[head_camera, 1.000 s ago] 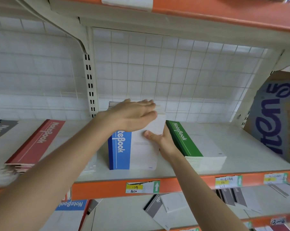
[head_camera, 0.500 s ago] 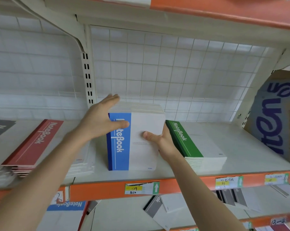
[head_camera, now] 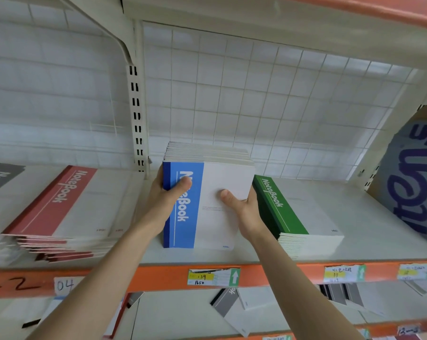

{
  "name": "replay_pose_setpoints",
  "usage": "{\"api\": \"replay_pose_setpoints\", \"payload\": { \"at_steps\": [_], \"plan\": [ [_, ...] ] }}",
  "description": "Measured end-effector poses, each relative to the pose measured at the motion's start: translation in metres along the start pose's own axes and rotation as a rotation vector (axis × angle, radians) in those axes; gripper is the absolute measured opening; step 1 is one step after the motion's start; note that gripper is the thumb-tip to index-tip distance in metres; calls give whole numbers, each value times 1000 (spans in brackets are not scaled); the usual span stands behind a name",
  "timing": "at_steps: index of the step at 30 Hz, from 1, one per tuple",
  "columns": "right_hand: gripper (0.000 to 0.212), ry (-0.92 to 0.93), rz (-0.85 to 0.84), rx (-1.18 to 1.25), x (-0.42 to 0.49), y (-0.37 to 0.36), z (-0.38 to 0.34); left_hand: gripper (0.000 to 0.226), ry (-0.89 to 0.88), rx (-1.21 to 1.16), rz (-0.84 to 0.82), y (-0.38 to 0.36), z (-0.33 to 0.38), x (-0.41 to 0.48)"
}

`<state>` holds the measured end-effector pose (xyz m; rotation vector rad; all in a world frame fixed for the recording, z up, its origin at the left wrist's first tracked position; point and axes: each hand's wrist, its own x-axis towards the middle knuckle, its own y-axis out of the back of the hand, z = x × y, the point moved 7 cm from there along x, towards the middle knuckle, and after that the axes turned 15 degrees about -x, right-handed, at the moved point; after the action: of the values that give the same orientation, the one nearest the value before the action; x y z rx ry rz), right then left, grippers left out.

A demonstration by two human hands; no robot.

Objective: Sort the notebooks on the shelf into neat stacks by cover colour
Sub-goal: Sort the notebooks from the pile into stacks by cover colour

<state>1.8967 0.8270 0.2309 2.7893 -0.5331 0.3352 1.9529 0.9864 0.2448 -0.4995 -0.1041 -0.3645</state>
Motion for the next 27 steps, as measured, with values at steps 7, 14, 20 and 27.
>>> {"api": "replay_pose_setpoints", "payload": {
  "at_steps": [7, 14, 20, 27],
  "plan": [
    [103, 35, 18, -76, -4, 2, 3, 29, -18, 42, -2, 5, -4, -4],
    [94, -3, 33, -89, -9, -1, 18, 27, -35, 116, -1, 9, -9, -11],
    [107, -48, -4, -100, -18, -7, 36, 63, 40, 129, 25, 23, -34, -17],
    [107, -86, -28, -93, -17, -8, 42, 68, 64, 107, 32, 24, -38, -15]
  ]
}}
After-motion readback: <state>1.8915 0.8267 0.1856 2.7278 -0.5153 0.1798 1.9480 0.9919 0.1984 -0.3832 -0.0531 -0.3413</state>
